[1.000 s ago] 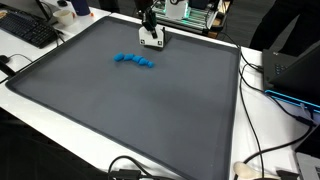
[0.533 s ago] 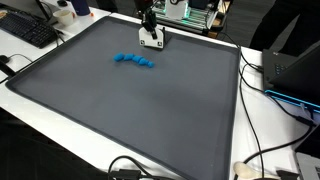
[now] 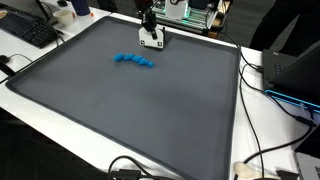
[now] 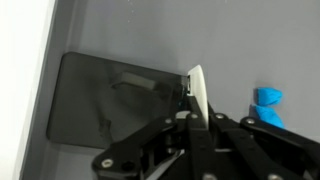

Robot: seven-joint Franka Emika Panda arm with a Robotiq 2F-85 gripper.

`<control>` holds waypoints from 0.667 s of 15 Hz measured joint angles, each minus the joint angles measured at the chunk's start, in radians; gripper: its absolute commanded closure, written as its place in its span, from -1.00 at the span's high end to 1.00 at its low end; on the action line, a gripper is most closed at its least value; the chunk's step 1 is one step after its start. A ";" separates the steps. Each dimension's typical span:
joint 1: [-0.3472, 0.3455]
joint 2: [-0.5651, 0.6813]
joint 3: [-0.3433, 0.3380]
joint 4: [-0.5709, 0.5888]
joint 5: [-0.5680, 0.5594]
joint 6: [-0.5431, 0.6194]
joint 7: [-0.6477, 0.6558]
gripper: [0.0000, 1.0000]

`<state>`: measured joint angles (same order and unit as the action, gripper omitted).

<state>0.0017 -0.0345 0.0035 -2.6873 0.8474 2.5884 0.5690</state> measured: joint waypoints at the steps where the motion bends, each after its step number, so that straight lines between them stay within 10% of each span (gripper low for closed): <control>1: 0.000 0.000 0.000 0.000 0.000 0.000 0.000 -0.98; 10: -0.001 0.000 -0.001 0.001 -0.002 -0.001 -0.024 -0.98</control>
<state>0.0006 -0.0343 0.0029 -2.6860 0.8457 2.5879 0.5449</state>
